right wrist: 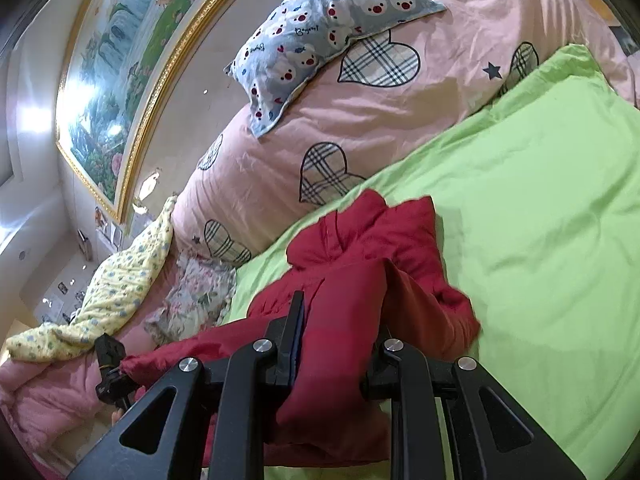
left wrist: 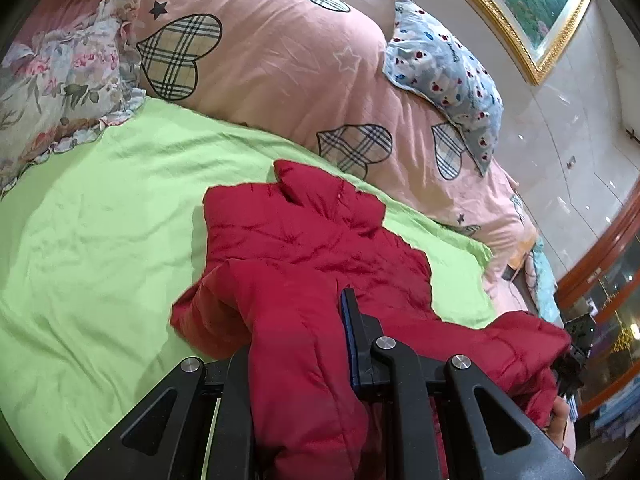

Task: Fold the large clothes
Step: 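Lift the hem with both grippers and fold it toward the collar, then lay the folded hem onto the collar and open both grippers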

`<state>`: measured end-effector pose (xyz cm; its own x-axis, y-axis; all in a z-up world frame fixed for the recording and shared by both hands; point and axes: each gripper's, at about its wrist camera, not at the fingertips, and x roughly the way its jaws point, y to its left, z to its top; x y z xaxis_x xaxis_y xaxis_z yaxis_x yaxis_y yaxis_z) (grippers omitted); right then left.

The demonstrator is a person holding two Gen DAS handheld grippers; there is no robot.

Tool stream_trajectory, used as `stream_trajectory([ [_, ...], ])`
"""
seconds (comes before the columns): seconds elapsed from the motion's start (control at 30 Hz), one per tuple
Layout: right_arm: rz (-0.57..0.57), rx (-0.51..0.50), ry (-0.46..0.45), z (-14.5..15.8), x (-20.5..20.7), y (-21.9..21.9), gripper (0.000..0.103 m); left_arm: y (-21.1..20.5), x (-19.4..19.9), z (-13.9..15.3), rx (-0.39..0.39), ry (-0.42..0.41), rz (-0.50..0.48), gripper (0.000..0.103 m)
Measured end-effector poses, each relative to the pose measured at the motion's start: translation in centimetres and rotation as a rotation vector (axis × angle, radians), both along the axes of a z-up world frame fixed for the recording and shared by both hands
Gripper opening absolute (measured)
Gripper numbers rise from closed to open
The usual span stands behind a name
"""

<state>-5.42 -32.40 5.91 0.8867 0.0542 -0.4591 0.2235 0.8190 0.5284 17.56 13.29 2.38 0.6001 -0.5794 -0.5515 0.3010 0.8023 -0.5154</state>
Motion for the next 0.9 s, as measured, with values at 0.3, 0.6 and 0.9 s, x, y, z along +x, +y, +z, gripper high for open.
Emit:
stream_trajectory([
  [0.3,-0.048,-0.064,0.019,0.3,6.9,-2.4,0.020,-2.3,5.9,0.0,0.035,0.015,0.074,0.016],
  [0.6,-0.139,-0.121,0.108,-1.8,14.3,-5.4,0.021,-6.4,15.0,-2.8,0.090,0.073,0.133,0.016],
  [0.9,-0.193,-0.133,0.207,-6.2,19.8,-8.1,0.025,-10.1,23.7,-7.2,0.152,0.161,0.130,0.017],
])
